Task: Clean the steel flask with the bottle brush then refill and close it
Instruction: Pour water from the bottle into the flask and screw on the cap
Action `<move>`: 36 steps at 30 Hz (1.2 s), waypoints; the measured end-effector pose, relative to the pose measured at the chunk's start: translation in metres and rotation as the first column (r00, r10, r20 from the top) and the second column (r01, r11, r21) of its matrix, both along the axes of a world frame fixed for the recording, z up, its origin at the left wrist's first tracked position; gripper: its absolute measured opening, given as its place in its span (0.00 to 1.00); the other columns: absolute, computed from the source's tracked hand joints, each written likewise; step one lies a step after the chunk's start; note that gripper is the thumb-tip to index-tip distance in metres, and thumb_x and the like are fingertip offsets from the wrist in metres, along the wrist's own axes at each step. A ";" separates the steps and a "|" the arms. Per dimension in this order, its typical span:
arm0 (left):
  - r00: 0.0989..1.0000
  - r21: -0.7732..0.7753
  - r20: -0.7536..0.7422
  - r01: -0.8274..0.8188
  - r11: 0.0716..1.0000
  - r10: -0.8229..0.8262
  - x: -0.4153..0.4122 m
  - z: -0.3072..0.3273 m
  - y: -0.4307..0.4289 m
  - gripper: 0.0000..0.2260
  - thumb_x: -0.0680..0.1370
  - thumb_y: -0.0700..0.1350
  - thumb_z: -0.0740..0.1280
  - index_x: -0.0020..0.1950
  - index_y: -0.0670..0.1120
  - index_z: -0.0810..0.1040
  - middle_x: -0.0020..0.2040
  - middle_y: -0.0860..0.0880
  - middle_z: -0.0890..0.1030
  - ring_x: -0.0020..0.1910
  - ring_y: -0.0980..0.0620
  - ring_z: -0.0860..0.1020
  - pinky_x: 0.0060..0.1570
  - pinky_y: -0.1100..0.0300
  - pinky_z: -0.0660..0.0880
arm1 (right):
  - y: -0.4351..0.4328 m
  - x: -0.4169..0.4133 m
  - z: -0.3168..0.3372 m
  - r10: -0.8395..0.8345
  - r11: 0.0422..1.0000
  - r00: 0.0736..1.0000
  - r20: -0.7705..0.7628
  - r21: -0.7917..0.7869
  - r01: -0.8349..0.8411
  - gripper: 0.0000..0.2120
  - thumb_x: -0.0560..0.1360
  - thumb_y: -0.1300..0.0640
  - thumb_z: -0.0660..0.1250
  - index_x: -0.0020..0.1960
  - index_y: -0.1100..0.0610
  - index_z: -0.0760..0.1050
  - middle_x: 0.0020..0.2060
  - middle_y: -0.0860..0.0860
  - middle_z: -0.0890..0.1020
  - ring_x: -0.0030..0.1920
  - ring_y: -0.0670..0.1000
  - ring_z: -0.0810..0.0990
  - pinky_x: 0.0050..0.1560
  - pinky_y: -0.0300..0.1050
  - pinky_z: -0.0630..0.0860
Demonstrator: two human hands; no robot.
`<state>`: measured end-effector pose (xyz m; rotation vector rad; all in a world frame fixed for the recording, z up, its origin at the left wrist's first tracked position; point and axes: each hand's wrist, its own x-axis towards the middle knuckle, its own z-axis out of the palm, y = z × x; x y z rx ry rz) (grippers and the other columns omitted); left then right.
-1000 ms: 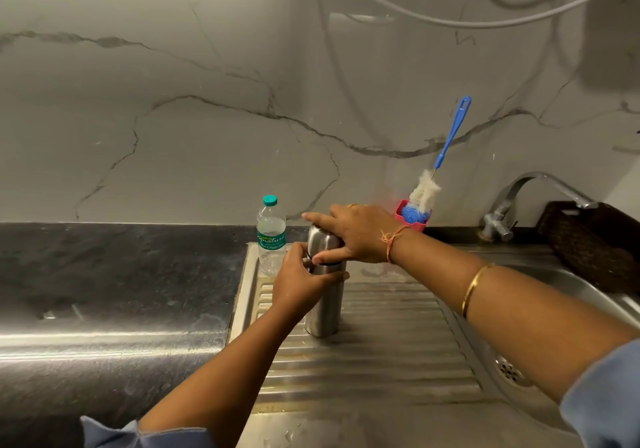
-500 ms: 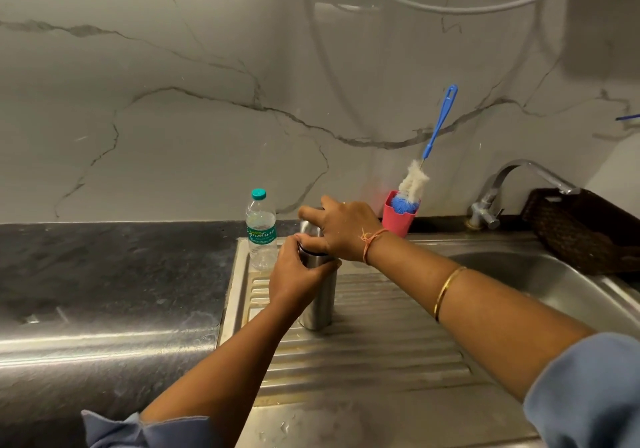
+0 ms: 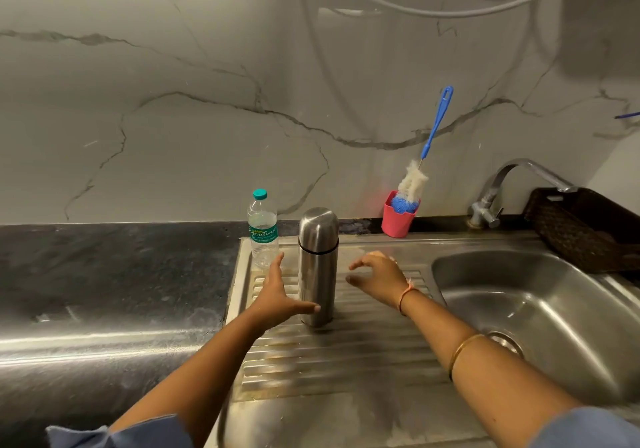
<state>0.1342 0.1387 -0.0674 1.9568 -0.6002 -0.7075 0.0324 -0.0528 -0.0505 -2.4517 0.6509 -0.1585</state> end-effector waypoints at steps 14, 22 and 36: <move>0.998 -0.153 -0.018 0.058 0.987 -0.062 0.016 0.026 -0.017 0.28 0.66 0.36 0.77 0.58 0.54 0.67 0.61 0.47 0.76 0.64 0.46 0.74 0.60 0.49 0.75 | 0.038 0.000 -0.011 0.144 0.911 0.975 0.172 0.362 -0.198 0.33 0.69 0.64 0.72 0.69 0.51 0.61 0.66 0.51 0.70 0.65 0.53 0.70 0.60 0.47 0.72; 0.962 -0.107 0.238 -0.108 0.988 0.131 -0.015 0.038 -0.042 0.33 0.60 0.49 0.80 0.57 0.53 0.64 0.47 0.56 0.73 0.50 0.52 0.76 0.50 0.52 0.79 | 0.025 -0.002 0.005 0.150 0.829 0.970 0.192 0.511 -0.229 0.37 0.67 0.65 0.74 0.70 0.51 0.61 0.63 0.51 0.72 0.61 0.51 0.72 0.45 0.33 0.74; 0.950 -0.414 -0.100 0.230 0.881 -0.295 -0.001 0.105 -0.054 0.26 0.68 0.52 0.73 0.65 0.52 0.72 0.57 0.50 0.79 0.59 0.49 0.77 0.57 0.55 0.73 | -0.001 -0.015 0.051 -0.095 0.406 0.827 0.554 0.780 -0.475 0.38 0.62 0.56 0.77 0.69 0.56 0.65 0.63 0.62 0.74 0.62 0.62 0.75 0.63 0.63 0.71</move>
